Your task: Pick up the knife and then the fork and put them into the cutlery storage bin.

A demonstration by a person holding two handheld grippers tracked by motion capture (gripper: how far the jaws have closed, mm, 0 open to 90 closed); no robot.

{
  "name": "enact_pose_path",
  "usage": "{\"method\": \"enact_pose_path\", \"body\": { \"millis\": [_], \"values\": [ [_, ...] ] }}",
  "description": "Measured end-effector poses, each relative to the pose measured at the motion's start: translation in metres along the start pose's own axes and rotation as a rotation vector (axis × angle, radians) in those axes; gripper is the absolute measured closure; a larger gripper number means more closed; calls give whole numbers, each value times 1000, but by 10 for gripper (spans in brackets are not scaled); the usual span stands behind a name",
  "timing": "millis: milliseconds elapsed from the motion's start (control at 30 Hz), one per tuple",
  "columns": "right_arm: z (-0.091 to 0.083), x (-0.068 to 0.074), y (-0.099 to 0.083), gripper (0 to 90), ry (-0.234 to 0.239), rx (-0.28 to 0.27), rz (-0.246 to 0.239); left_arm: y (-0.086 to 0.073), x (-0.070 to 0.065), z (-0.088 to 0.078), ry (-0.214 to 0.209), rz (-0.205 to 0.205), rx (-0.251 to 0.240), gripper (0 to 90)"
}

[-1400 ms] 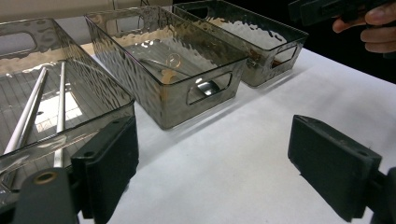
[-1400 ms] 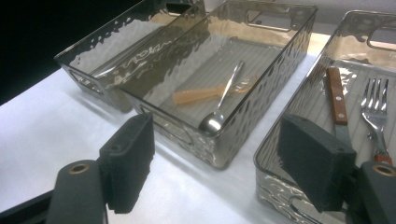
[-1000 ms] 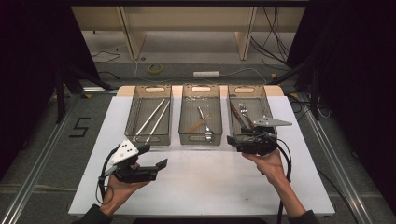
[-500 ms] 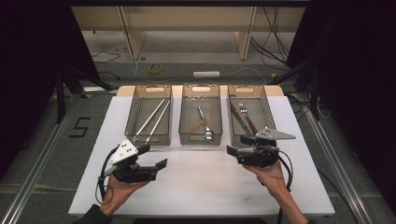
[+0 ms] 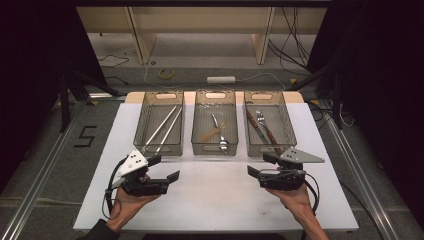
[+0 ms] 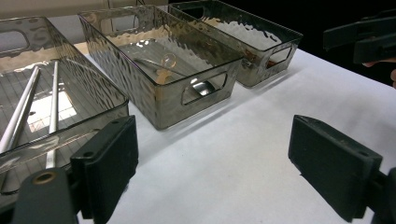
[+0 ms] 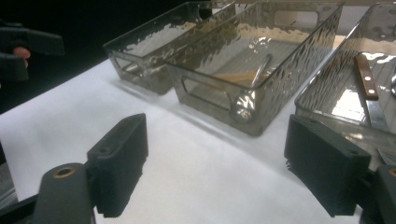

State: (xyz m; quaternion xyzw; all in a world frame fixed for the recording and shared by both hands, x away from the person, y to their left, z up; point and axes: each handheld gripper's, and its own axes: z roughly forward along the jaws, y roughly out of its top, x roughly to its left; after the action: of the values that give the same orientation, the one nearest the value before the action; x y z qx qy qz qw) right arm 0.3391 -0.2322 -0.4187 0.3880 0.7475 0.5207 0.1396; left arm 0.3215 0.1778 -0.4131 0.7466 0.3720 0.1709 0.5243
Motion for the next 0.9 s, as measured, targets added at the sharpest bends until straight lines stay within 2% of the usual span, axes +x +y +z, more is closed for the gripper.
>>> {"method": "enact_pose_path", "body": {
  "millis": [400, 467, 900],
  "values": [
    [-12, 0, -13, 167, -19, -19, -4, 0, 0, 0, -10, -5, -7, 157],
    [-12, -1, -16, 167, -23, -9, 7, 0, 0, 0, -10, -7, -8, 157],
    [-17, 3, -27, 168, -42, 20, -16, -1, 1, -2, -12, -14, -11, 157]
  ]
}}
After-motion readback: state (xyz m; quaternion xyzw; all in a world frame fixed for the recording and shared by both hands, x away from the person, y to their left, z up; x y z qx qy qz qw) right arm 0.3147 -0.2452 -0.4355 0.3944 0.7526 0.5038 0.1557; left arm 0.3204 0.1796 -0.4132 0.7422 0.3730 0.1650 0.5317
